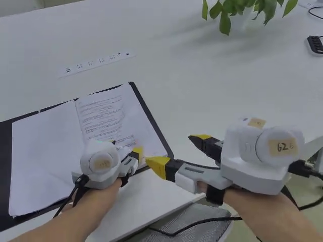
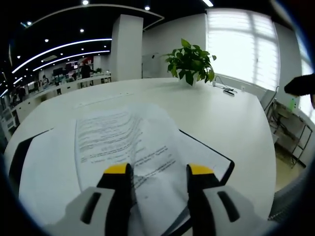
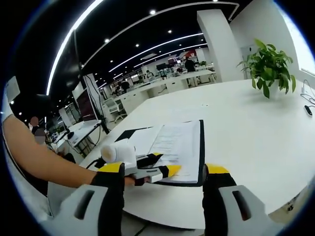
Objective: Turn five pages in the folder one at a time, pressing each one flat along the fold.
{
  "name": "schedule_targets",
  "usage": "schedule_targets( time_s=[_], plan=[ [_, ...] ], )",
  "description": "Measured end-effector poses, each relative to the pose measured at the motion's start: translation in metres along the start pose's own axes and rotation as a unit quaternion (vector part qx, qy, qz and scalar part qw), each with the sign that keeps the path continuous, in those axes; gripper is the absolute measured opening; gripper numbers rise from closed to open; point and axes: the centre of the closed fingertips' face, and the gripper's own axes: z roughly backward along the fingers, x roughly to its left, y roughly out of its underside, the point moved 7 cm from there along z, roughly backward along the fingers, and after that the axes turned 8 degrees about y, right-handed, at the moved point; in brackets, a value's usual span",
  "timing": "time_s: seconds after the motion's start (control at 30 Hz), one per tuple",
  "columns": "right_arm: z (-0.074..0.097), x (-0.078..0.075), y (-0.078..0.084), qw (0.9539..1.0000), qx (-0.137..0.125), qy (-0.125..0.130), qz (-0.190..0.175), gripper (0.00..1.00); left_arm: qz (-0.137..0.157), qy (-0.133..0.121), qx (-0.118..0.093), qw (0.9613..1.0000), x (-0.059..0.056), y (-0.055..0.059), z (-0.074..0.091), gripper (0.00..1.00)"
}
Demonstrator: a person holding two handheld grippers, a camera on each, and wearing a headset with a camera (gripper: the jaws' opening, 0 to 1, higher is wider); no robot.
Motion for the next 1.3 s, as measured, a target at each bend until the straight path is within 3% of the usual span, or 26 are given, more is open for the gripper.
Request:
schedule_targets(
  time_s=[0.23,0.43,0.57,0.8,1.1,1.23,1.3],
  plan=[
    [-0.061,-0.022,-0.004,0.9990,0.033,-0.031,0.000,0.54,0.007,-0.003,-0.003,1.0000,0.001,0.000,0.000,0.43],
    [-0.113,-0.041,0.011,0.9946,0.080,-0.059,-0.030,0.44,0.006,-0.001,-0.002,1.0000,0.002,0.000,-0.001,0.43],
    [-0.138,-0.052,0.017,0.9933,0.086,-0.068,-0.036,0.40,0.005,-0.001,-0.004,1.0000,0.003,0.000,-0.001,0.43],
    [-0.166,-0.060,0.023,0.9906,0.106,-0.072,-0.048,0.34,0.005,-0.002,-0.006,1.0000,0.003,0.001,-0.001,0.43],
    [-0.177,-0.060,0.030,0.9874,0.119,-0.087,-0.057,0.25,0.005,-0.003,-0.009,0.9999,0.002,0.002,-0.002,0.43],
    [-0.176,-0.061,0.036,0.9848,0.127,-0.088,-0.080,0.16,0.005,-0.003,-0.009,0.9999,0.002,0.002,-0.002,0.43],
    [-0.175,-0.062,0.037,0.9795,0.133,-0.090,-0.121,0.13,0.005,-0.003,-0.008,1.0000,0.002,0.002,-0.002,0.43]
  ],
)
